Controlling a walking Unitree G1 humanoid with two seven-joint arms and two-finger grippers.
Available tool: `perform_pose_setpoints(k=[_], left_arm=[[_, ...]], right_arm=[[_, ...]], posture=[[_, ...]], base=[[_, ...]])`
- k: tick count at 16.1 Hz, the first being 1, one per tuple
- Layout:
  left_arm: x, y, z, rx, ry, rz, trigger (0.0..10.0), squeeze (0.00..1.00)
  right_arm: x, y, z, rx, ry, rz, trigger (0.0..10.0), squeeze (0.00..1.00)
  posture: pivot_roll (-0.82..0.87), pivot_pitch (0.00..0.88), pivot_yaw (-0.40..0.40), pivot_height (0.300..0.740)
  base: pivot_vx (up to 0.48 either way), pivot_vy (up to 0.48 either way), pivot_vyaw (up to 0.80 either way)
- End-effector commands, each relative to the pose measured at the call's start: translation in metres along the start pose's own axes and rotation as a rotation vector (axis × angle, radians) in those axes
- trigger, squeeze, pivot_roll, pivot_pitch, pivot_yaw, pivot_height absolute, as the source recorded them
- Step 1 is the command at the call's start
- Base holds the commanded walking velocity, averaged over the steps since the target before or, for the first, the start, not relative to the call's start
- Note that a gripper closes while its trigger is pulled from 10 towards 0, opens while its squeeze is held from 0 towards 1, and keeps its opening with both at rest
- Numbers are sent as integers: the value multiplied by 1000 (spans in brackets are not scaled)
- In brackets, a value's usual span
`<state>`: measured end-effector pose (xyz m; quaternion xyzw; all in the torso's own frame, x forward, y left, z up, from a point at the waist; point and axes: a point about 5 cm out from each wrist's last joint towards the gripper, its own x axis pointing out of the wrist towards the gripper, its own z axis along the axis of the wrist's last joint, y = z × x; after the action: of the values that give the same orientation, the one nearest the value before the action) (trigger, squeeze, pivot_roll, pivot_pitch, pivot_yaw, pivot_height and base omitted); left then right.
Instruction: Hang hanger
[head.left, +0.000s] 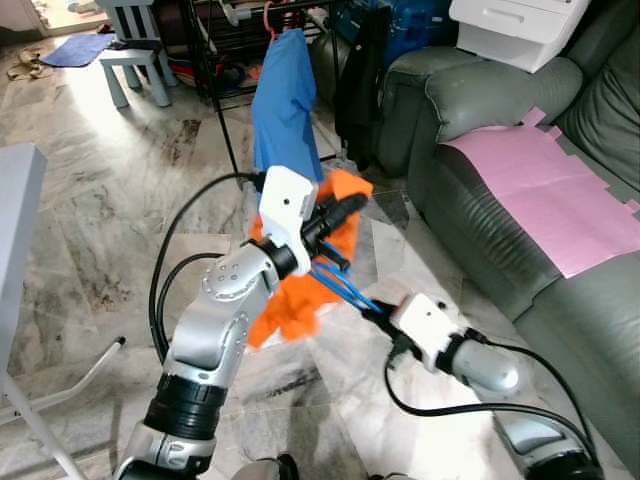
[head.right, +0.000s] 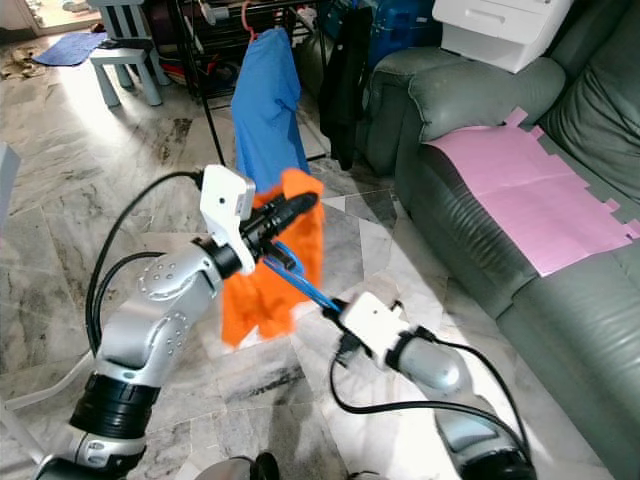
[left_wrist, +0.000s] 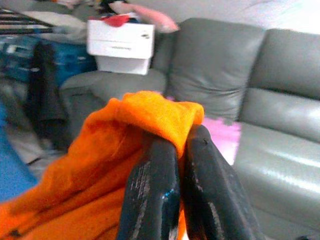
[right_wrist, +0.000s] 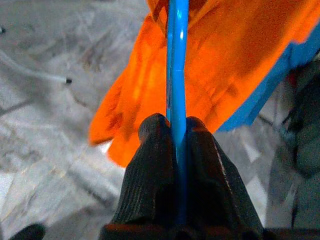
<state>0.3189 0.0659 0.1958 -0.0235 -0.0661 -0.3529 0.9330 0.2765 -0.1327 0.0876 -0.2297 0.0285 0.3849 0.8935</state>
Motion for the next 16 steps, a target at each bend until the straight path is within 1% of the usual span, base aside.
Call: perform_pose_setpoints(k=[1,2,3,4,5,7,8,9,10,11,12,14,15,16], left_arm=[[-1,8,-2,12,16,53,10000,0],[-2,14,-7,34,53,90,10000,0],[-2,15,-8,38,61,99,10000,0],[-3,24,-14,77,97,165,10000,0],[-5,36,-18,121,119,250,10000,0],[-6,48,-18,97,125,317,10000,0],[-7,50,-18,107,128,323,10000,0],[-8,55,-18,130,153,352,10000,0],[-8,56,-18,120,154,360,10000,0],[-9,55,-16,98,150,370,10000,0],[-9,55,-15,76,170,385,10000,0],[-7,56,-10,15,157,418,10000,0],[-4,59,0,-71,122,447,10000,0],[-3,60,4,-94,111,451,10000,0]], right_arm=[[2,-2,13,-29,-69,-5,10000,0],[2,0,16,-52,-88,-3,10000,0],[3,0,17,-59,-91,-2,10000,0],[3,0,25,-59,-124,4,10000,0],[4,2,30,-52,-140,23,10000,0],[4,4,26,-35,-119,41,10000,0],[4,5,24,-36,-113,42,10000,0],[3,6,20,-15,-96,45,10000,0],[3,6,19,-2,-89,46,10000,0],[4,9,10,49,-53,50,10000,0],[4,11,5,50,-34,47,10000,0],[3,16,-2,116,-16,56,10000,0],[2,16,-10,185,2,37,10000,0],[1,15,-14,201,9,18,10000,0]], posture=[[-56,101,19,740],[-54,99,17,740],[-54,99,17,740],[-54,99,20,740],[-57,97,20,740],[-60,97,19,740],[-58,97,20,740],[-59,98,20,740],[-60,98,20,740],[-59,99,18,740],[-57,100,17,740],[-54,99,14,740],[-53,101,10,740],[-52,101,9,740]], base=[[0,0,0],[0,0,0],[0,0,0],[0,0,0],[0,0,0],[0,0,0],[0,0,0],[0,0,0],[0,0,0],[0,0,0],[0,0,0],[0,0,0],[0,0,0],[0,0,0]])
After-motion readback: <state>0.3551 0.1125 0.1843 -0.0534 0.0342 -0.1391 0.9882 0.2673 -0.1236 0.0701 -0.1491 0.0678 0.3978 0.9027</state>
